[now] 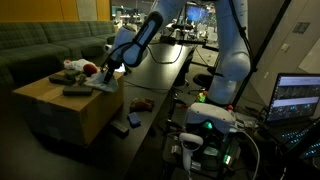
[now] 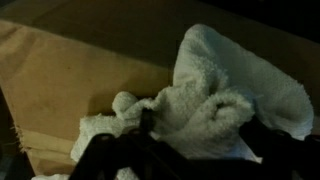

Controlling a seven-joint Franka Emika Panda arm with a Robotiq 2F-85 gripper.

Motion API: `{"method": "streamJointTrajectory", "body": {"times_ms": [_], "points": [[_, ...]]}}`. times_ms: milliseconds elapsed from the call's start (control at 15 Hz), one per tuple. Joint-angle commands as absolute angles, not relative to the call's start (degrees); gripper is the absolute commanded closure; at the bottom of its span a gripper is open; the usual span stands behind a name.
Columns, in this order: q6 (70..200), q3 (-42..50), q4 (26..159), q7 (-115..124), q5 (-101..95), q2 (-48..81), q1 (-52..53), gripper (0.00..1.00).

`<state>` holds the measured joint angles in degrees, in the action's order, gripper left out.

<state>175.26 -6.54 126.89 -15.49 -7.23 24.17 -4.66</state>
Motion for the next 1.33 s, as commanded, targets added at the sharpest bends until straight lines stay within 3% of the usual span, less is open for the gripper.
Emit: {"method": "streamJointTrajectory", "body": {"times_ms": [0, 267, 467, 733, 1267], "points": [[174.8, -9.0, 126.3, -17.1, -6.8, 25.0, -6.8, 0.42], [172.9, -11.0, 126.5, -17.7, -6.2, 24.3, -8.3, 0.73], [172.2, -11.4, 128.0, -17.8, -5.9, 21.6, -9.3, 0.9], [171.3, -10.7, 130.7, -17.1, -4.8, 17.2, -10.9, 0.89], [174.2, 4.0, 138.5, -8.1, -7.1, 9.0, -9.2, 0.88]]}}
